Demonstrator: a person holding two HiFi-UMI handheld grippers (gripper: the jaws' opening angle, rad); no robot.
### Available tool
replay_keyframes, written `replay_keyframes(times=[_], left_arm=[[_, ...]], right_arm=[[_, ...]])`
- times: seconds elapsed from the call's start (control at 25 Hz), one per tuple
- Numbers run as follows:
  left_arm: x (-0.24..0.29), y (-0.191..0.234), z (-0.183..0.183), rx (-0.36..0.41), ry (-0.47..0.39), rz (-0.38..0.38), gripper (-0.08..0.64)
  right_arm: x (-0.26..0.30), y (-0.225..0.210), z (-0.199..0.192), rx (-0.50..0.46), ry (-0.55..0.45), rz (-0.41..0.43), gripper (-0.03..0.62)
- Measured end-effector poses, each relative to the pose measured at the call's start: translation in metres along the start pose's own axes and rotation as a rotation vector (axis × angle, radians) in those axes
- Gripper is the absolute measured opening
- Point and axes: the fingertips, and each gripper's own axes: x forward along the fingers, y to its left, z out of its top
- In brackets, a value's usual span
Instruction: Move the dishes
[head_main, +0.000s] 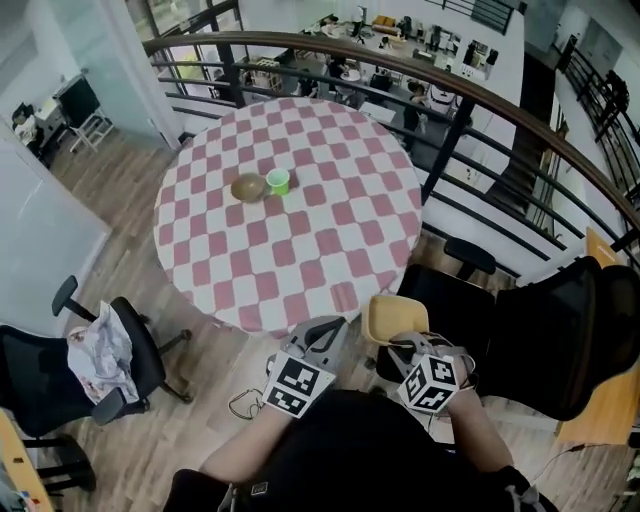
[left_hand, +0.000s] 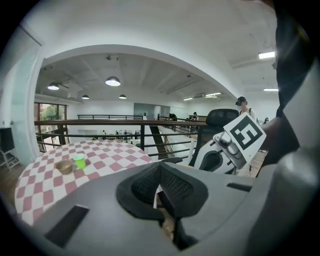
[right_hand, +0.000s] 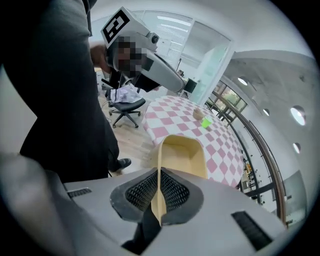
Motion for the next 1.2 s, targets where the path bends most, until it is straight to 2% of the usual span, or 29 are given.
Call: replay_keyframes(times=[0.24,0.44,0.64,0.76,0.88,1.2], left_arm=[[-0.066,0.094,-0.013,-0.013,-0.005,0.061,0.005],[-0.104,0.145,-0.031,-0.073,0.005,0.104,0.005],[-0.103,0.174,-0.044,-0.148,0.003,0.135,0.005],[-0.09,0.192,-0.038,-0.166,0.001,0.144,0.005],[-0.07,0.212,-0.023,-0.154,0.002,0.155,0.005],[-0.009,0.283,0.014,-0.195,0.016,0.265,0.005]], right_arm=[[0.047,-0.029,0.114,-0.077,-0.041,-0.023,0.029],[0.073,-0.046,0.172,-0.098,-0.054,-0.022,0.029],[0.093,-0.058,0.179,-0.118,-0.032,0.013,0.029],[0.103,-0.08,0.182,-0.134,-0.027,0.022,0.029],[0.115,-0.115,0.182,-0.153,-0.028,0.028,0.029],[0.16,-0.238,0.161,-0.248,-0.024,0.045,0.029]])
